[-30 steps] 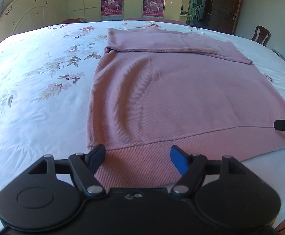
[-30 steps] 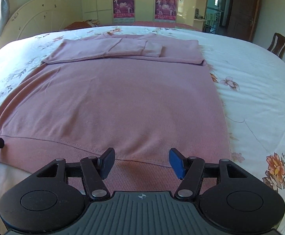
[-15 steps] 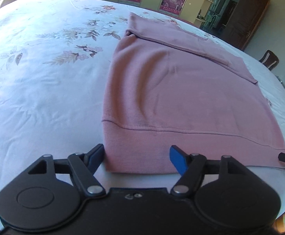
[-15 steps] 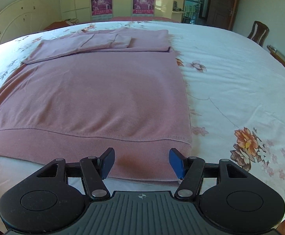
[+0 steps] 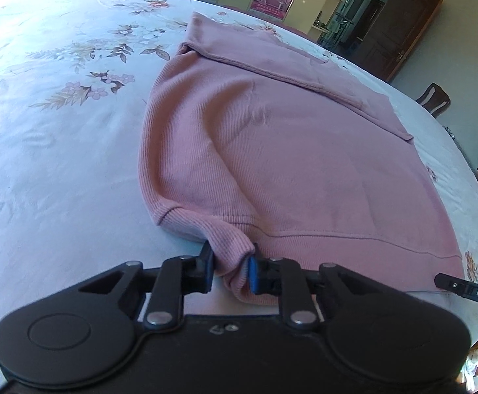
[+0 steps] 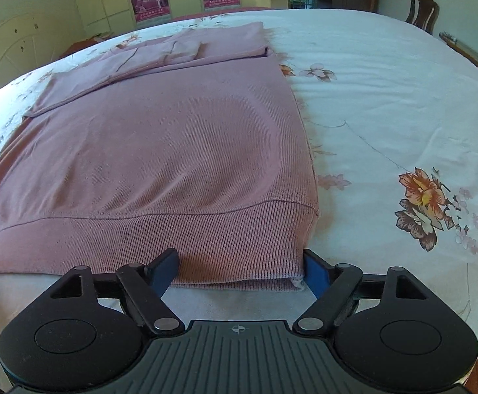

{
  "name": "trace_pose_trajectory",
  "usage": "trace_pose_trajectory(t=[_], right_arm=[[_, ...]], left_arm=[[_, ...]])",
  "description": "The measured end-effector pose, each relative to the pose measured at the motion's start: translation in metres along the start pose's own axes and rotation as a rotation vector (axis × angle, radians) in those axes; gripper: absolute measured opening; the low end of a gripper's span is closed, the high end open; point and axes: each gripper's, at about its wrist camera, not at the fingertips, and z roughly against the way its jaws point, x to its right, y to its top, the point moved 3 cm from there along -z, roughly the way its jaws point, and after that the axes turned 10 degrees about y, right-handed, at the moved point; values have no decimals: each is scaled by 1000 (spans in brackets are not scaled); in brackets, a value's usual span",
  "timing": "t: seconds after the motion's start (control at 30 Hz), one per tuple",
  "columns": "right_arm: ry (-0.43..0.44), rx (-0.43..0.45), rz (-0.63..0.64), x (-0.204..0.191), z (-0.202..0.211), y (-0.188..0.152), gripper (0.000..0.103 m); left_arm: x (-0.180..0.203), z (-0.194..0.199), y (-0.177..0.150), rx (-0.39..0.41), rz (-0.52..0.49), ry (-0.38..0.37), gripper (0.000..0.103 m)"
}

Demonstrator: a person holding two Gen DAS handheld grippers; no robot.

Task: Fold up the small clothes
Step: 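Grasp the ribbed hem with both tools and lift it toward the collar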

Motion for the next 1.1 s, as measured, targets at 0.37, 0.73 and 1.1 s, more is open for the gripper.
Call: trace_pose_trajectory(t=[0.37,0.73,1.1], right_arm=[[117,109,-41,-6,22,44,15],[132,255,20,-12,21,138,14],[155,281,0,6,-54,224,13]], left_arm=[[12,27,38,144,-12,-65,15],[29,16,126,293,-21,-73,10],[37,-56,194,300,31,-36,8]])
